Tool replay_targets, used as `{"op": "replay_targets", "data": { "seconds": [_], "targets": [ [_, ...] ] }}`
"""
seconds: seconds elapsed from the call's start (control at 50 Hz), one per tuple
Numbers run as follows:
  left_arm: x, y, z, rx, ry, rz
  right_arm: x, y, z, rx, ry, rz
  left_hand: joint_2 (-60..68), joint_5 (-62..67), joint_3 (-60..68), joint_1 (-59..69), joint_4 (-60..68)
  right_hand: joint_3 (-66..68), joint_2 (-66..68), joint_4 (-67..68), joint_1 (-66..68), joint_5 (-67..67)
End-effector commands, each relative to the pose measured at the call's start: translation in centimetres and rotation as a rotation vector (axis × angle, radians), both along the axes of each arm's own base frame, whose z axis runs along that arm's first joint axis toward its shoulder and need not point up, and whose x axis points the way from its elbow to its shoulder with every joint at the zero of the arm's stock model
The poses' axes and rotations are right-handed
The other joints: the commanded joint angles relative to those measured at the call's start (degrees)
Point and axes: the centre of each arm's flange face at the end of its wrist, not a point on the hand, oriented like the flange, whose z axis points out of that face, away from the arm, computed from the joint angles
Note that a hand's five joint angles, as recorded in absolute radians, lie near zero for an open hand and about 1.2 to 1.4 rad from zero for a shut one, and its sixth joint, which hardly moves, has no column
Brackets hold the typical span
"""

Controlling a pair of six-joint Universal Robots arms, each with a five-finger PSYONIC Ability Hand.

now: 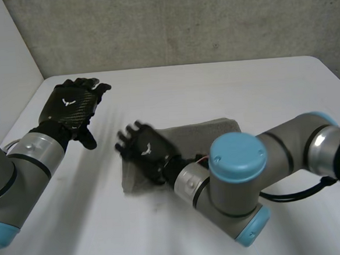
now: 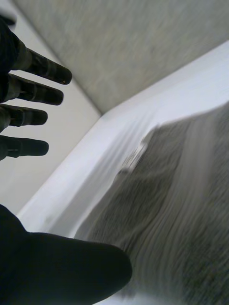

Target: Fold the laundry

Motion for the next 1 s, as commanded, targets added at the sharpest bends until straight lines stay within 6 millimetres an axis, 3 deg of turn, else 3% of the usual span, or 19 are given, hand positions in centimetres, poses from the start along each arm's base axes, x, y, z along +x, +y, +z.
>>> {"op": "replay_targets", "data": {
  "seconds": [0.02, 0.06, 0.08, 0.12, 0.14, 0.28, 0.34, 0.46, 0.48, 0.5, 0.54, 0.62, 0.72, 0.76, 0.78, 0.82, 0.88, 0.92, 1.0],
  "targets": [
    [-1.9, 0.6, 0.4, -0.032, 0.013, -0.062, -3.7, -2.7, 4.5, 0.088, -0.099, -0.223, 1.09, -0.44, 1.06, 0.72, 1.0, -2.9, -3.41, -3.49, -2.21, -4.29],
    [-3.9, 1.3, 0.3, -0.042, 0.027, -0.118, -6.1, -3.4, 5.8, 0.196, -0.138, -0.287, 1.59, 0.06, 1.56, 1.22, 1.5, -2.9, -3.41, -3.49, -2.21, -4.29],
    [-3.9, 1.3, 0.3, -0.042, 0.027, -0.118, -6.1, -3.4, 5.8, 0.196, -0.138, -0.287, 1.6, 0.06, 1.56, 1.22, 1.5, -2.9, -3.41, -3.49, -2.21, -4.29],
    [-5.2, 1.5, -0.5, -0.025, 0.035, -0.154, -9.2, -4.9, 5.4, 0.303, -0.147, -0.392, 1.6, 0.06, 1.56, 1.22, 1.5, -2.9, -3.41, -3.49, -2.21, -4.29],
    [-5.2, 1.5, -0.5, -0.025, 0.035, -0.154, -9.2, -4.9, 5.4, 0.303, -0.147, -0.392, 1.6, 0.06, 1.56, 1.22, 1.5, -2.9, -3.41, -3.49, -2.21, -4.29],
    [-7.5, 1.6, -4.3, 0.059, -0.007, -0.171, -15.5, -6.9, 1.2, 0.474, -0.058, -0.58, 1.93, 0.4, 1.9, 1.56, 1.84, -2.9, -3.41, -3.49, -2.21, -4.29],
    [-7.5, 1.5, -4.8, 0.069, -0.017, -0.149, -16.3, -7.0, 0.5, 0.49, -0.045, -0.585, 1.93, 0.4, 1.9, 1.56, 1.84, -0.63, -1.14, -1.22, 0.06, -2.02],
    [-7.1, 1.3, -5.0, 0.077, -0.018, -0.098, -17.5, -6.8, -2.2, 0.538, 0.018, -0.545, 1.6, 0.06, 1.56, 1.22, 1.5, 19.72, 19.21, 19.13, 20.41, 18.33],
    [-7.0, 1.3, -4.8, 0.073, -0.016, -0.096, -17.4, -7.1, -2.9, 0.538, 0.025, -0.539, 1.6, 0.06, 1.56, 1.22, 1.5, 30.71, 30.2, 30.12, 31.41, 29.32],
    [-7.0, 1.4, -4.7, 0.072, -0.016, -0.096, -17.4, -7.1, -2.9, 0.538, 0.025, -0.539, 1.6, 0.06, 1.56, 1.22, 1.5, 30.82, 30.31, 30.23, 31.52, 29.43],
    [-6.9, 1.6, -4.3, 0.067, -0.012, -0.095, -17.4, -7.7, -3.4, 0.521, 0.021, -0.542, 1.6, 0.06, 1.56, 1.22, 1.5, 63.62, 63.11, 63.04, 64.32, 62.23],
    [-6.5, 2.0, -3.5, 0.053, -0.002, -0.092, -17.4, -8.8, -2.6, 0.467, -0.001, -0.548, 1.43, -0.1, 1.4, 1.05, 1.34, 67.1, 66.59, 66.51, 67.79, 65.71],
    [-5.8, 2.6, -2.7, 0.041, 0.005, -0.084, -16.6, -10.5, 0.7, 0.294, -0.033, -0.538, 1.6, 0.06, 1.56, 1.22, 1.5, 67.1, 66.59, 66.51, 67.79, 65.71],
    [-5.4, 3.0, -1.7, 0.02, 0.015, -0.077, -14.6, -10.5, 4.4, 0.175, -0.092, -0.493, 1.59, 0.06, 1.56, 1.22, 1.5, 67.1, 66.59, 66.51, 67.79, 65.71],
    [-5.4, 3.0, -1.7, 0.02, 0.015, -0.077, -14.5, -10.5, 4.5, 0.175, -0.092, -0.492, 1.6, 0.06, 1.56, 1.22, 1.5, 67.1, 66.59, 66.51, 67.79, 65.71],
    [-4.5, 3.2, -0.5, -0.008, 0.029, -0.041, -9.8, -7.8, 6.7, 0.122, -0.131, -0.343, 1.6, 0.06, 1.56, 1.22, 1.5, 67.1, 66.59, 66.51, 67.79, 65.71],
    [-4.0, 3.1, 0.1, -0.023, 0.036, -0.019, -7.5, -6.3, 6.6, 0.124, -0.123, -0.275, 1.43, -0.1, 1.4, 1.05, 1.34, 67.1, 66.59, 66.51, 67.79, 65.71],
    [-3.1, 3.0, 1.2, -0.051, 0.052, 0.02, -4.0, -3.2, 5.9, 0.148, -0.088, -0.151, 1.43, -0.1, 1.4, 1.05, 1.34, 67.1, 66.59, 66.51, 67.79, 65.71],
    [-1.9, 2.6, 2.1, -0.075, 0.065, 0.065, -1.6, -0.6, 3.9, 0.162, -0.028, -0.057, 1.26, -0.27, 1.23, 0.88, 1.17, 67.1, 66.59, 66.51, 67.79, 65.71]
  ]
}}
